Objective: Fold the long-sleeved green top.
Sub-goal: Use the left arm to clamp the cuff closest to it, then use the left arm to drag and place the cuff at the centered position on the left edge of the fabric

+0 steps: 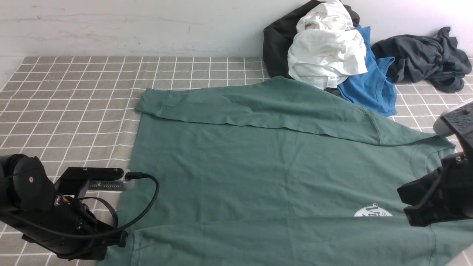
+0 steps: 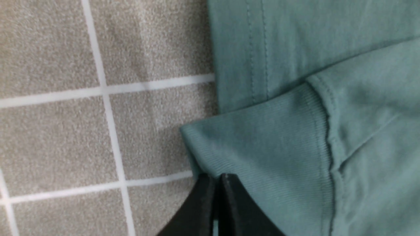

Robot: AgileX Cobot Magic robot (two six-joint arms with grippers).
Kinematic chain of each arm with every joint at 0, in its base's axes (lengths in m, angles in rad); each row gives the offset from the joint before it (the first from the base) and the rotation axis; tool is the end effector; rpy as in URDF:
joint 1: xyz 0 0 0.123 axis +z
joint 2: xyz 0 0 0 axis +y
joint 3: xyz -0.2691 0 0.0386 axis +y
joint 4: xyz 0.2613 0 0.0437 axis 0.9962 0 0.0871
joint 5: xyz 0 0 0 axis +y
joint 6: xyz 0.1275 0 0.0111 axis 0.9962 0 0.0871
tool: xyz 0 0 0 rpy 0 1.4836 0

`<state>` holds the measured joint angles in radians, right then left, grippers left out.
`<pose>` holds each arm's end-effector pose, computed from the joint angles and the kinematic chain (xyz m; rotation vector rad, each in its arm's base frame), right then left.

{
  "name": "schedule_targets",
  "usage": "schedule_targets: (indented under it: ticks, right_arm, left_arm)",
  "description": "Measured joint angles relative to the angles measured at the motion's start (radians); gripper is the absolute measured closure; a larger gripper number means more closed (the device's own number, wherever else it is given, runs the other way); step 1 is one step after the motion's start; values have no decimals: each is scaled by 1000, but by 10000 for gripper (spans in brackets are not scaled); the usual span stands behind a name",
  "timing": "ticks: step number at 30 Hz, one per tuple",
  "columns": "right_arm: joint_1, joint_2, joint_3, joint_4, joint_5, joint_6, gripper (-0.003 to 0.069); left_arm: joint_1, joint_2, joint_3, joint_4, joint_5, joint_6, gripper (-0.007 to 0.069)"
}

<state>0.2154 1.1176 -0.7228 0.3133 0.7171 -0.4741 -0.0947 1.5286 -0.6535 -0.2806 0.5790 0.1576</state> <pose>0.2314 0.0772 0.2162 -0.6456 2.4766 0.2546 0.2531 -0.0435 0.0975 0.0476 2.9232 -0.2502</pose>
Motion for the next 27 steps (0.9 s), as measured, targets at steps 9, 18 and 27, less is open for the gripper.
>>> schedule_targets:
  ticks: [9, 18, 27]
  right_arm:
    - [0, 0, 0, 1, 0, -1, 669]
    - [0, 0, 0, 0, -8, -1, 669]
    - [0, 0, 0, -8, -15, -1, 669]
  left_arm:
    - [0, -62, -109, -18, 134, 11, 631]
    - [-54, -104, -355, -18, 215, 34, 631]
    - [-90, -85, -545, 88, 188, 54, 631]
